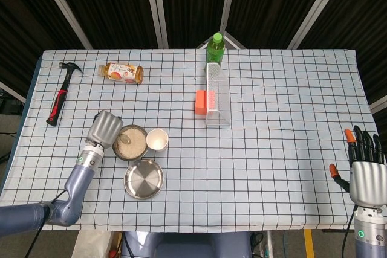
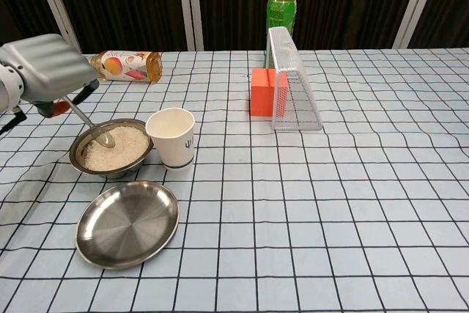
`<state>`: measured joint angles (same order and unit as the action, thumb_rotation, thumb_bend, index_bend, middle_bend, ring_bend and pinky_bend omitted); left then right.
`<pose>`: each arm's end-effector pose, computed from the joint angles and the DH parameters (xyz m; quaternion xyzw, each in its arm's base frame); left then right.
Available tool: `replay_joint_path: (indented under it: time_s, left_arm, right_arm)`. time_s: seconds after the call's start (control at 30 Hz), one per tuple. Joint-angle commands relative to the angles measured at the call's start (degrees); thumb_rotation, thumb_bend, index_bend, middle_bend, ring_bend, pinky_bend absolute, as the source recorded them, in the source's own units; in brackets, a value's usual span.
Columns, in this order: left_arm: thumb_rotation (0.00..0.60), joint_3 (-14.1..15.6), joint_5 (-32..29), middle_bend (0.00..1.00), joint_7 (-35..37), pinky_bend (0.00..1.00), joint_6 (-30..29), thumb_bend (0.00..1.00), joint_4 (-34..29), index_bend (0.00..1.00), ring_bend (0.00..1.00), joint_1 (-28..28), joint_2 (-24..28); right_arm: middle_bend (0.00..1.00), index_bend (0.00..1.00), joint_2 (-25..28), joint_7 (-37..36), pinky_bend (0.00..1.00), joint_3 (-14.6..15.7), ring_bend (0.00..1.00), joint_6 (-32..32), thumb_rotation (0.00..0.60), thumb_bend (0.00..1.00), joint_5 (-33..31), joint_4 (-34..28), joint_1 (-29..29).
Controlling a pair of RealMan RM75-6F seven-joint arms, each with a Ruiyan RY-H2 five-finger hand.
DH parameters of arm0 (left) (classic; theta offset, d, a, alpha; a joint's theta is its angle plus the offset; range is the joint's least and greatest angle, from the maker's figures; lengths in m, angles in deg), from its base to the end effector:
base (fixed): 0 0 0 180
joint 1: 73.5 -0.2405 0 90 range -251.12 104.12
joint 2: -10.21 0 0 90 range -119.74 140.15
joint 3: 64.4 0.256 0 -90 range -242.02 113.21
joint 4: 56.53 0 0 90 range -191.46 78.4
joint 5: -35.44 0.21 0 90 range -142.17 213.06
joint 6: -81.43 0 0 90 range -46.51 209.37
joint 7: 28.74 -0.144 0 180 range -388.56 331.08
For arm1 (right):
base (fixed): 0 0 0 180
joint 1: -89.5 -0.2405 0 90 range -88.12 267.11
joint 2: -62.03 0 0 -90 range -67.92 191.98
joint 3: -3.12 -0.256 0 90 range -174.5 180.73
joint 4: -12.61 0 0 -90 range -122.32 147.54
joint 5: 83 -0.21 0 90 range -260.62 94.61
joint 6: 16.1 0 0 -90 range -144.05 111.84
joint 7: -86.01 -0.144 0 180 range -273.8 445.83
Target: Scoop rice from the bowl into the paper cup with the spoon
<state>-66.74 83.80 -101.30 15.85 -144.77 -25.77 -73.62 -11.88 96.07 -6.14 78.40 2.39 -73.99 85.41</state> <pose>-0.1734 0.3526 0.0173 -0.8035 -0.0584 -0.0897 0.5856 -0.3029 -0.1951 0.1526 0.5373 -0.2910 0.4220 0.6697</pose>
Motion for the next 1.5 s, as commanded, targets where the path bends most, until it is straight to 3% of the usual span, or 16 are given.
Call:
replay_joint_path:
  time_s: [0.03, 1.1, 1.5]
  left_arm:
    - [0.6, 0.58, 0.11, 1.0, -1.44, 1.0, 0.14, 0.49, 0.14, 0.55, 1.0, 0.59, -0.59]
    - [0.6, 4.51, 1.69, 1.0, -5.7, 1.0, 0.54, 0.49, 0.97, 0.55, 1.0, 2.07, -0.43]
    - [0.6, 3.17, -1.52, 1.0, -4.23, 1.0, -0.43, 0.49, 1.32, 0.55, 1.0, 1.19, -4.17]
  right_arm:
    - [0.0, 0.0, -0.01, -0.04, 0.0, -0.02, 0.0, -0.01, 0.6, 0.32, 0.1, 0.12, -0.06]
    - [0.0, 0.0, -0.14, -0.1, 0.0, -0.23, 0.0, 0.33, 0.6, 0.32, 0.41, 0.47, -0.08]
    - [0.0, 0.0, -0.16, 0.08, 0.0, -0.26, 0.0, 0.55, 0.6, 0.32, 0.58, 0.45, -0.04]
